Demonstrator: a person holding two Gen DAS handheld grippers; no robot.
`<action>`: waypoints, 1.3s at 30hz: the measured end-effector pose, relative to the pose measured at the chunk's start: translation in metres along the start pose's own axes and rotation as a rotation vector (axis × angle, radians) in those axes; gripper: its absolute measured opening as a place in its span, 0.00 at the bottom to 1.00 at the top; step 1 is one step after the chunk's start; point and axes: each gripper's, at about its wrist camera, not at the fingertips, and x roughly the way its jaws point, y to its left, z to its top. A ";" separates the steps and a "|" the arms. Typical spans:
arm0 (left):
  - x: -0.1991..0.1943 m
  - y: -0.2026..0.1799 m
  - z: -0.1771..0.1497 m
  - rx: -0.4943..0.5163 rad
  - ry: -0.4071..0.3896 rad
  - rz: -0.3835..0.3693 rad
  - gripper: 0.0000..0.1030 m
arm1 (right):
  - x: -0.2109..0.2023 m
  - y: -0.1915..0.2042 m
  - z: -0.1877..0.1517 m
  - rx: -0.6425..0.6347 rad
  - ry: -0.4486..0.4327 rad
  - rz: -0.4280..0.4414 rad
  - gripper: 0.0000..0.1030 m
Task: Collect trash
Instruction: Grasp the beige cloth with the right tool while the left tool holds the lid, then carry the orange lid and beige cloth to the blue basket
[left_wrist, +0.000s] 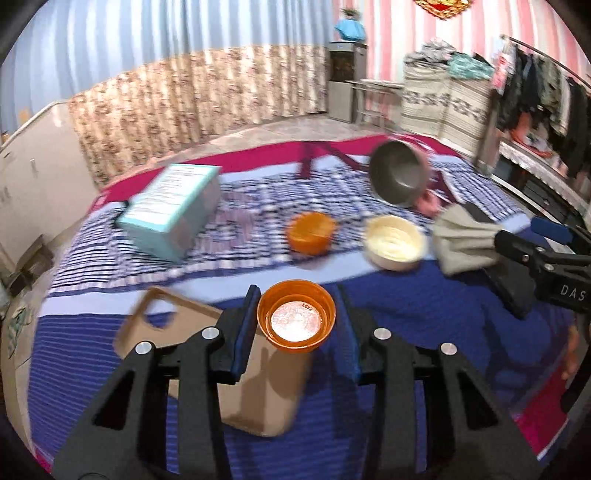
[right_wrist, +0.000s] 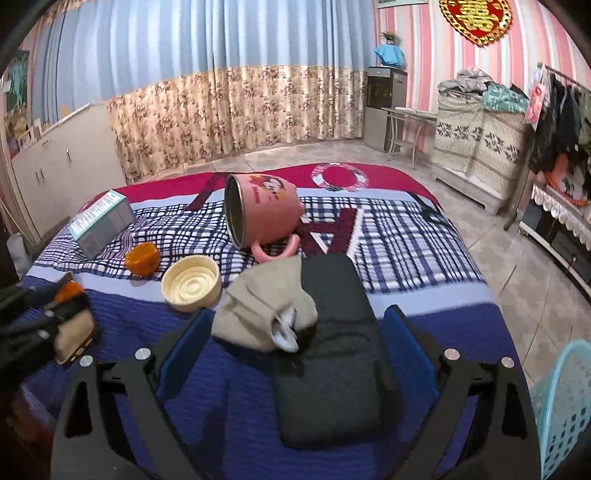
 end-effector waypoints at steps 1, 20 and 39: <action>0.000 0.007 0.001 -0.013 0.002 0.010 0.38 | 0.004 0.002 0.002 -0.008 0.003 0.000 0.82; -0.032 -0.009 0.003 0.006 -0.052 -0.001 0.38 | -0.047 -0.028 -0.014 -0.009 0.008 0.032 0.20; -0.077 -0.131 0.029 0.120 -0.173 -0.139 0.38 | -0.186 -0.194 -0.062 0.263 -0.134 -0.285 0.20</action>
